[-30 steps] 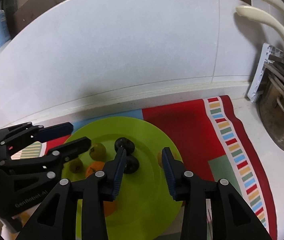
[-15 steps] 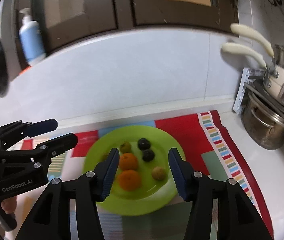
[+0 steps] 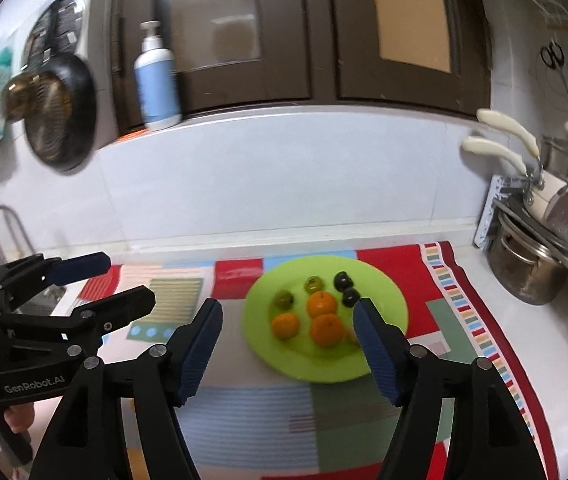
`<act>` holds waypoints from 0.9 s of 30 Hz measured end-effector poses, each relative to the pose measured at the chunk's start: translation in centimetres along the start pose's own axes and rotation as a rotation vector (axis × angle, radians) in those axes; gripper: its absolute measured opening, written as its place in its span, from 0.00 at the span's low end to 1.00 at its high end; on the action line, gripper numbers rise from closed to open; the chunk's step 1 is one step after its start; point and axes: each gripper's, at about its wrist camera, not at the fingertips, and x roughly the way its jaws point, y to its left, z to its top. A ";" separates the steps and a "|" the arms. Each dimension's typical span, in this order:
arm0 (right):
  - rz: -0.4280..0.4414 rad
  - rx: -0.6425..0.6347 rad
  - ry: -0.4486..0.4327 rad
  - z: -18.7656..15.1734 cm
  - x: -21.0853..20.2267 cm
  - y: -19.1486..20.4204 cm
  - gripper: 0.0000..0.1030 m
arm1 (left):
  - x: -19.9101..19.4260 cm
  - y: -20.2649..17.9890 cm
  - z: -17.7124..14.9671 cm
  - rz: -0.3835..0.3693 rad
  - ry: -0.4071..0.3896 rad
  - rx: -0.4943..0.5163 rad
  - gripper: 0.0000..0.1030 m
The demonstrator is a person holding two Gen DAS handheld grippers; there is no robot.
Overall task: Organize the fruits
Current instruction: 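Open both grippers on the plate and withdraw toward the last orange, then grasp the orange with the left gripper while the right gripper grasps a small brown fruit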
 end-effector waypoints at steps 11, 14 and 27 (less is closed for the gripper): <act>0.045 -0.065 -0.015 -2.2 -3.0 5.7 0.67 | -5.2 3.2 -4.7 0.059 -0.041 0.000 0.69; 0.060 -0.067 -0.017 -3.0 -3.5 7.3 0.67 | -5.8 4.0 -5.3 0.059 -0.043 0.016 0.69; 0.044 -0.068 0.063 -6.2 -2.3 11.5 0.67 | -4.6 6.3 -9.1 -0.043 0.000 0.097 0.69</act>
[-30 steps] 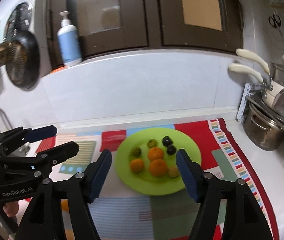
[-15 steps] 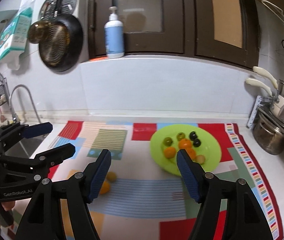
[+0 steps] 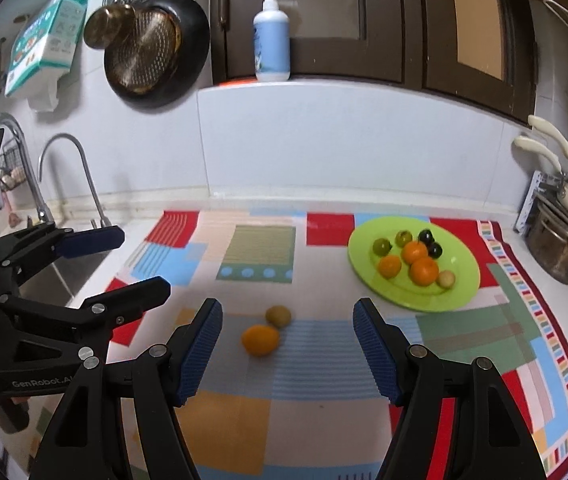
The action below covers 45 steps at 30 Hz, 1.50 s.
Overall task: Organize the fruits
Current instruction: 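Grasp the orange with the left gripper while the right gripper grasps a small brown fruit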
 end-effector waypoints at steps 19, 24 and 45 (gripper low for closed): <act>-0.110 0.052 0.142 -2.5 4.2 -2.9 0.67 | 10.1 -1.7 -1.6 -0.201 0.220 0.014 0.49; -0.116 0.073 0.179 -2.9 5.4 -3.7 0.67 | 12.0 -1.9 -1.9 -0.216 0.260 0.005 0.43; -0.033 0.067 0.221 -2.6 8.5 -3.1 0.67 | 10.8 0.5 -1.1 -0.133 0.249 -0.054 0.32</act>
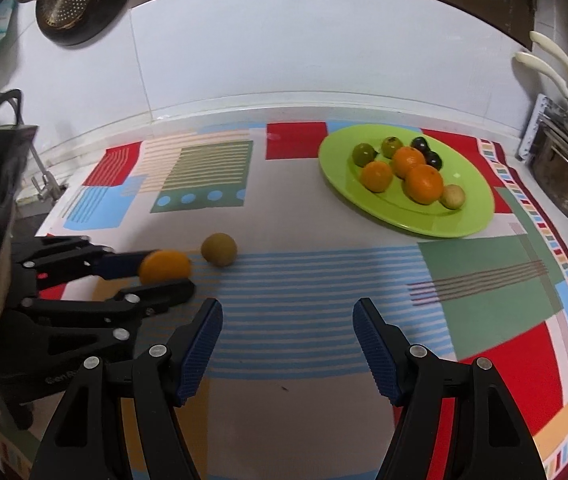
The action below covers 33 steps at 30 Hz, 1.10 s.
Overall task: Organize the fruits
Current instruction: 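Grasp the orange with the left gripper while the right gripper grasps a small brown fruit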
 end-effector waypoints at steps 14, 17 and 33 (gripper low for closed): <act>0.122 -0.077 0.053 3.1 4.5 3.4 0.58 | -0.6 3.4 0.4 0.111 -0.025 -0.046 0.32; 0.126 -0.066 0.071 3.4 5.5 3.2 0.53 | -0.2 3.6 0.4 0.118 -0.018 -0.053 0.32; 0.147 -0.072 0.101 3.3 6.6 3.3 0.29 | 0.2 3.7 0.5 0.106 -0.004 -0.079 0.32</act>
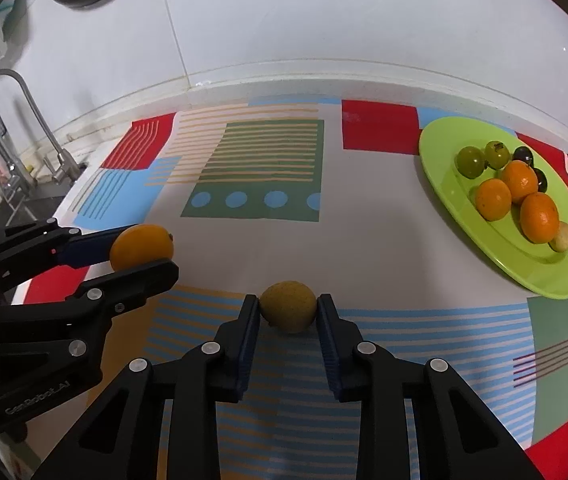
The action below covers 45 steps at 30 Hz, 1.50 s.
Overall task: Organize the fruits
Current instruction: 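Grasp the orange with the left gripper while the right gripper grasps a small brown fruit, then carry both held fruits onto the green plate and open both grippers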
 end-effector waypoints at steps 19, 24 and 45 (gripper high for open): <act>-0.069 0.056 -0.161 -1.1 -9.2 -1.4 0.29 | -5.0 -4.2 1.7 -0.053 -0.099 0.029 0.32; -0.099 0.075 -0.197 -1.3 -11.2 -2.5 0.29 | -6.0 -6.1 2.5 -0.059 -0.121 0.051 0.32; -0.136 0.105 -0.291 -1.5 -17.1 -9.8 0.29 | -6.6 -13.6 6.5 -0.031 -0.182 0.031 0.32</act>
